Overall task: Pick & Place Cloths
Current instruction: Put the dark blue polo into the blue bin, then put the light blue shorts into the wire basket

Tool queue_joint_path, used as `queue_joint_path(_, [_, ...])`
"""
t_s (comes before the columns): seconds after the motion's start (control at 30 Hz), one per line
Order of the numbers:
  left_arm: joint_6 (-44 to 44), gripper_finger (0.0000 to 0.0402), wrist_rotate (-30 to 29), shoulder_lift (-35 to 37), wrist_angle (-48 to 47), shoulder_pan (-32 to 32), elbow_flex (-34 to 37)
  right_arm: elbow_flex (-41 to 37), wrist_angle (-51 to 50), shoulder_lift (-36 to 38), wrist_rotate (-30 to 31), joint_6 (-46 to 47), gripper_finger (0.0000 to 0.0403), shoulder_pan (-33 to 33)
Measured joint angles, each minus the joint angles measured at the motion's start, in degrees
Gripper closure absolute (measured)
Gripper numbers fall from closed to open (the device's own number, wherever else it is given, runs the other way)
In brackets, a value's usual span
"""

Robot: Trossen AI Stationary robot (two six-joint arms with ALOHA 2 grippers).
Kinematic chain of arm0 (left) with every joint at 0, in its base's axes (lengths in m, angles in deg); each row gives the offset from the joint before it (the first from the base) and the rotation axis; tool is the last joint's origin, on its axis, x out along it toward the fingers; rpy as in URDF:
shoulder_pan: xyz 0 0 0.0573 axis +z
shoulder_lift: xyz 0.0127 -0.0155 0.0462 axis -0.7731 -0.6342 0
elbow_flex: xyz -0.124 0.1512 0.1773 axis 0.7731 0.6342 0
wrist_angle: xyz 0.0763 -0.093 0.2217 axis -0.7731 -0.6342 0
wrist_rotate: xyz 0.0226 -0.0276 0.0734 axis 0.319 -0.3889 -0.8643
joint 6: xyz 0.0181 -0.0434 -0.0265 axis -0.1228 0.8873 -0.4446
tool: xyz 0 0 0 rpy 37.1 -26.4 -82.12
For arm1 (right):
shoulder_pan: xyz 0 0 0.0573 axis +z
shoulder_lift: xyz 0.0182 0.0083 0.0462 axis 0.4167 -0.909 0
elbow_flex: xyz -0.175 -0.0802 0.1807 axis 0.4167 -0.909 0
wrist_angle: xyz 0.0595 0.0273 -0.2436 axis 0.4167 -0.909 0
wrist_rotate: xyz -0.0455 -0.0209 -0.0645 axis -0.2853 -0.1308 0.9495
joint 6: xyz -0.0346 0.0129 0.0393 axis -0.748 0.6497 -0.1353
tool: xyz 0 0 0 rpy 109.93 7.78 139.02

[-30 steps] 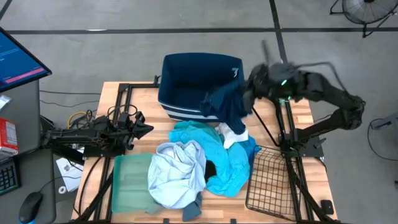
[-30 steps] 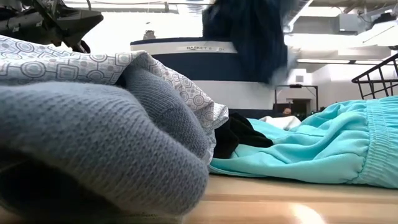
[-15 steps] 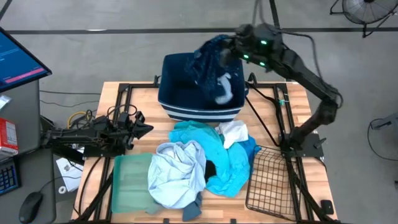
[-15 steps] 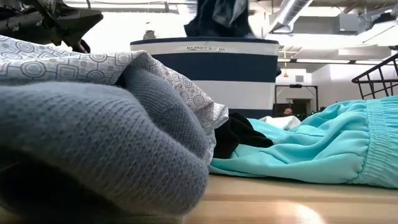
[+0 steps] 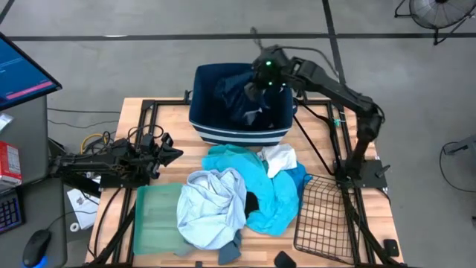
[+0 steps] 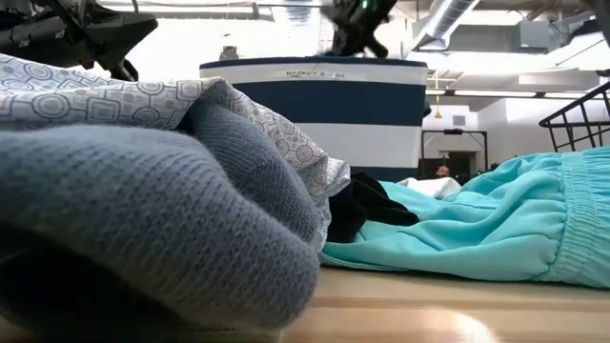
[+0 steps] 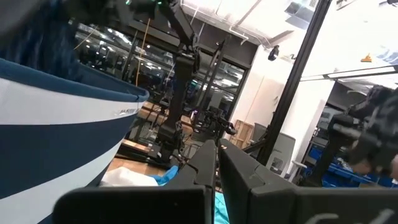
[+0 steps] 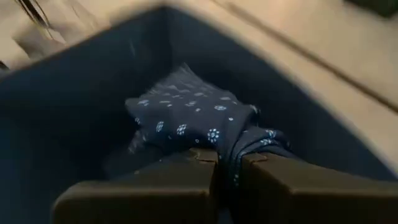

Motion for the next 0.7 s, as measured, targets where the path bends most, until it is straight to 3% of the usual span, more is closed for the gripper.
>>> queue_joint_path(0.17, [0.0, 0.0399, 0.0, 0.0, 0.1, 0.0, 0.0, 0.0, -5.1, -4.7, 0.0, 0.0, 0.0398, 0.0])
queue_joint_path(0.27, [0.0, 0.0399, 0.0, 0.0, 0.3, 0.0, 0.0, 0.0, -7.7, -6.9, 0.0, -0.1, 0.0375, 0.1])
queue_joint_path(0.5, [0.0, 0.0399, 0.0, 0.0, 0.3, 0.0, 0.0, 0.0, -9.7, -6.5, -0.4, -4.9, 0.0263, 1.2])
queue_joint_path(0.7, [0.0, 0.0399, 0.0, 0.0, 0.4, 0.0, 0.0, 5.5, -14.9, 0.4, -4.1, -4.4, 0.0150, 2.3])
